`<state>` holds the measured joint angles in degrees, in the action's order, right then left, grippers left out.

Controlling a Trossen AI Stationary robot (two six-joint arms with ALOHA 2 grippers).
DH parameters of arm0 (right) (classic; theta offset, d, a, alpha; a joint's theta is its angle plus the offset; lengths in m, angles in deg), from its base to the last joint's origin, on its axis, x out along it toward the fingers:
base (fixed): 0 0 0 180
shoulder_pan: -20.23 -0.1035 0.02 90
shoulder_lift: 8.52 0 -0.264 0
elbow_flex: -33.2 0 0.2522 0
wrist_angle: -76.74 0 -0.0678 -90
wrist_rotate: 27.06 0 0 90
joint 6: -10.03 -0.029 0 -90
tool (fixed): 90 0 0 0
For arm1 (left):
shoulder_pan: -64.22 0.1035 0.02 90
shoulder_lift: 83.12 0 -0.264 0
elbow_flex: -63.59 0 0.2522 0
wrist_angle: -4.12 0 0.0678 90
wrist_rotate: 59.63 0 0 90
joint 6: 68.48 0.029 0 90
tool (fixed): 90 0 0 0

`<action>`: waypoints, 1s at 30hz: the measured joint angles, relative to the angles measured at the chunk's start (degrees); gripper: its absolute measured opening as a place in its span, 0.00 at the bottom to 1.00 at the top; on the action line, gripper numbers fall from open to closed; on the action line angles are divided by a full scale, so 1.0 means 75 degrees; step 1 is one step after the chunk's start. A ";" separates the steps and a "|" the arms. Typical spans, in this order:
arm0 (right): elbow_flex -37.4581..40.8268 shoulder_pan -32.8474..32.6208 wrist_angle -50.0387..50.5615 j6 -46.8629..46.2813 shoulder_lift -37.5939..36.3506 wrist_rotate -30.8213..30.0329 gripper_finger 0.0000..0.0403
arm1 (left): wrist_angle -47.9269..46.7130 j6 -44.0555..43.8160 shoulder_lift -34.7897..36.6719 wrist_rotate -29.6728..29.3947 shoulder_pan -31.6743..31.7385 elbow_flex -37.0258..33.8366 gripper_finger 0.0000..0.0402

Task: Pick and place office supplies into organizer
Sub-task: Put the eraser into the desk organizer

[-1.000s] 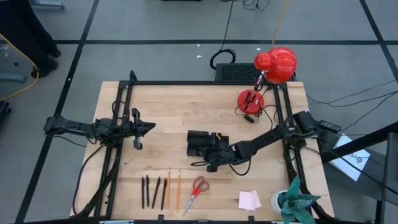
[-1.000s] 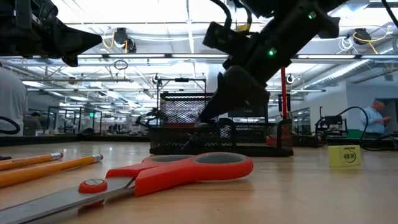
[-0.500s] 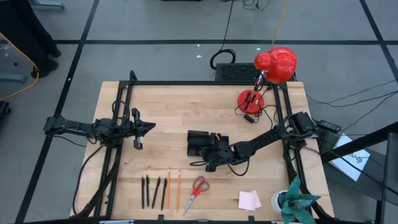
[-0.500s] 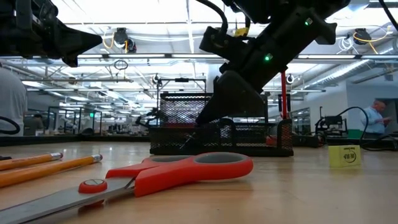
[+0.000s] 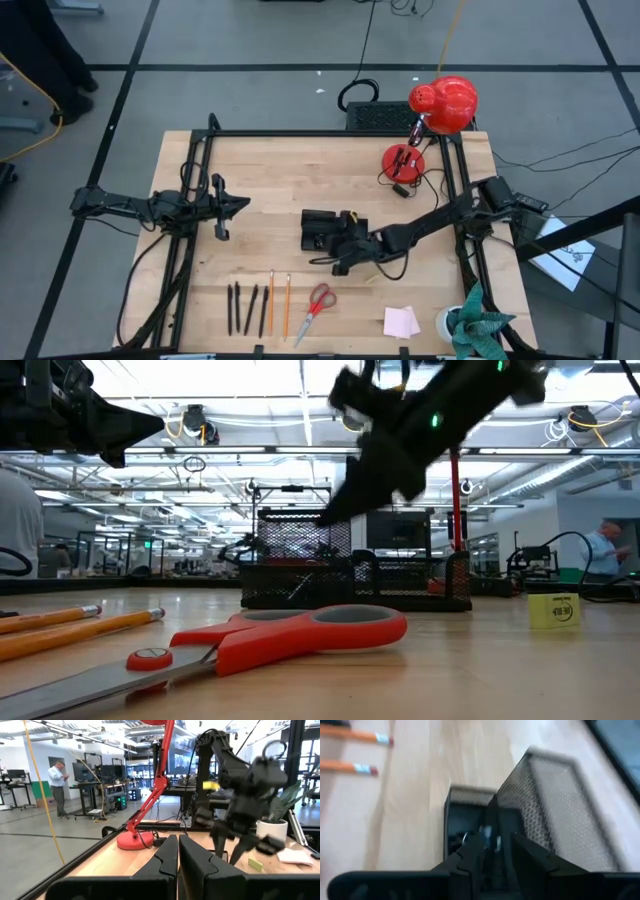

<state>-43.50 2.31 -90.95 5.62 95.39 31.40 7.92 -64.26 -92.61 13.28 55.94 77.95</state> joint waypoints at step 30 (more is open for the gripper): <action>-0.0009 -0.2178 0.2880 -0.0531 -0.1886 0.3002 0.27 | 0.0000 -0.0003 0.0001 0.0006 0.0000 0.0000 0.06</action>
<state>-43.57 -14.03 -69.35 1.64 81.25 53.92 7.92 -64.27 -92.61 13.33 55.93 77.95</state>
